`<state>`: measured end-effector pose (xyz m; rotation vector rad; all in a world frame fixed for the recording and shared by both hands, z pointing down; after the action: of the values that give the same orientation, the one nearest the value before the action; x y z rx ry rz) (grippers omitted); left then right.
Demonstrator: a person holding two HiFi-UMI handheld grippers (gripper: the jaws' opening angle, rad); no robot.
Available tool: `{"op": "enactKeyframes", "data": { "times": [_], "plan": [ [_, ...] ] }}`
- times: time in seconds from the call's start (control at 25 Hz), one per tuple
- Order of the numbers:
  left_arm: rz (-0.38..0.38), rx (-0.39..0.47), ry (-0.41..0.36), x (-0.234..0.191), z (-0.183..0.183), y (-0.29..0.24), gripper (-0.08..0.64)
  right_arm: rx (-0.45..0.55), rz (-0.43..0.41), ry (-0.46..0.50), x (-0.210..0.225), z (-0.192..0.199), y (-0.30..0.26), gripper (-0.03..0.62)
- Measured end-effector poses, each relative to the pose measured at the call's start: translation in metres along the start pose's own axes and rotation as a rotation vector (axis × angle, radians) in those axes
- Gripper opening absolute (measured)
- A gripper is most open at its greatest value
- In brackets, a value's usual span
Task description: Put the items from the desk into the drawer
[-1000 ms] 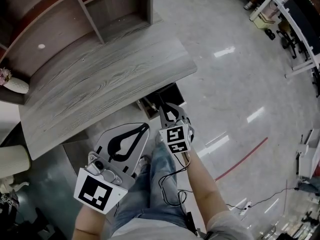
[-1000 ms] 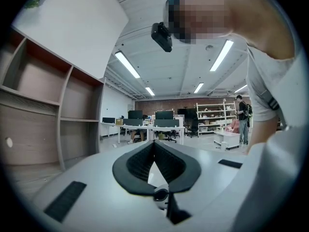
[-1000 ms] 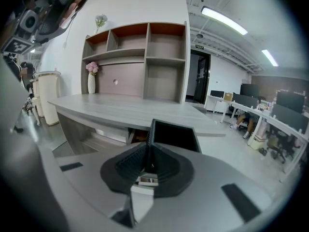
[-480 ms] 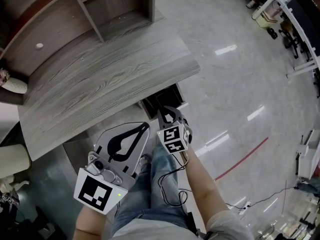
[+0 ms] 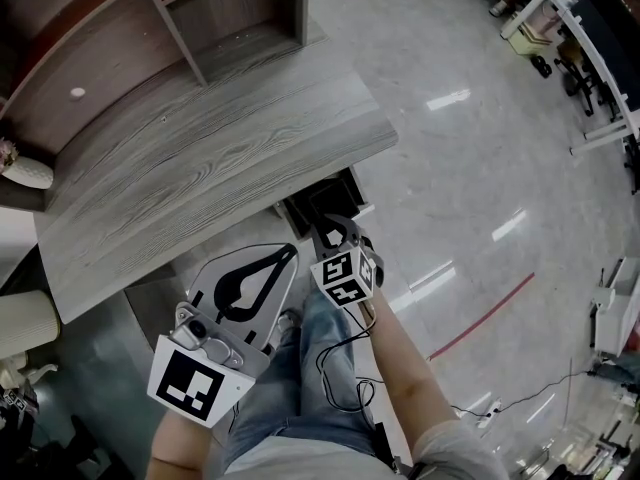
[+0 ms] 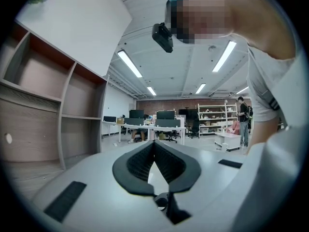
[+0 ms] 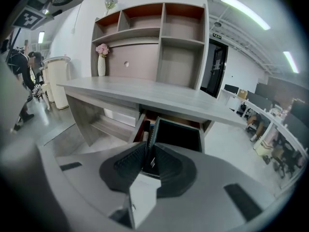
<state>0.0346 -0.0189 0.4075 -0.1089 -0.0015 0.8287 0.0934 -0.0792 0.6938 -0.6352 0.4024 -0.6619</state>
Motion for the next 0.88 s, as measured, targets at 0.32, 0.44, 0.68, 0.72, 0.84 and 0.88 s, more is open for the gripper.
{"op": "enactKeyframes", "data": {
  "times": [0.32, 0.44, 0.68, 0.72, 0.84, 0.88],
  "plan": [
    [0.004, 0.011, -0.015, 0.005, -0.008, 0.005, 0.008, 0.060, 0.002, -0.013, -0.001, -0.026, 0.015, 0.067],
    [0.005, 0.021, -0.025, 0.007, -0.013, 0.009, 0.008, 0.092, -0.009, -0.026, -0.003, -0.041, 0.023, 0.055],
    [-0.001, 0.059, -0.045, 0.011, -0.033, 0.017, 0.008, 0.174, -0.042, -0.037, -0.007, -0.083, 0.057, 0.011],
    [0.000, 0.065, -0.050, 0.012, -0.037, 0.019, 0.008, 0.194, -0.051, -0.044, -0.008, -0.092, 0.064, 0.011],
    [0.003, 0.084, -0.064, 0.015, -0.049, 0.024, 0.008, 0.260, -0.080, -0.058, -0.012, -0.120, 0.090, 0.009],
    [0.004, 0.089, -0.069, 0.017, -0.053, 0.026, 0.008, 0.282, -0.089, -0.059, -0.013, -0.130, 0.101, 0.009]
  ]
}}
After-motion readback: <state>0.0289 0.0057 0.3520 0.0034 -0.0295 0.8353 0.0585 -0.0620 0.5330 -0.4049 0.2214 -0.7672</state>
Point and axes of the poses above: the fingertips, and each gripper's own axes: y backward along the fingers, x to its right, z out of its underside, the point moved 2 cm from there along y, backward along the fingers
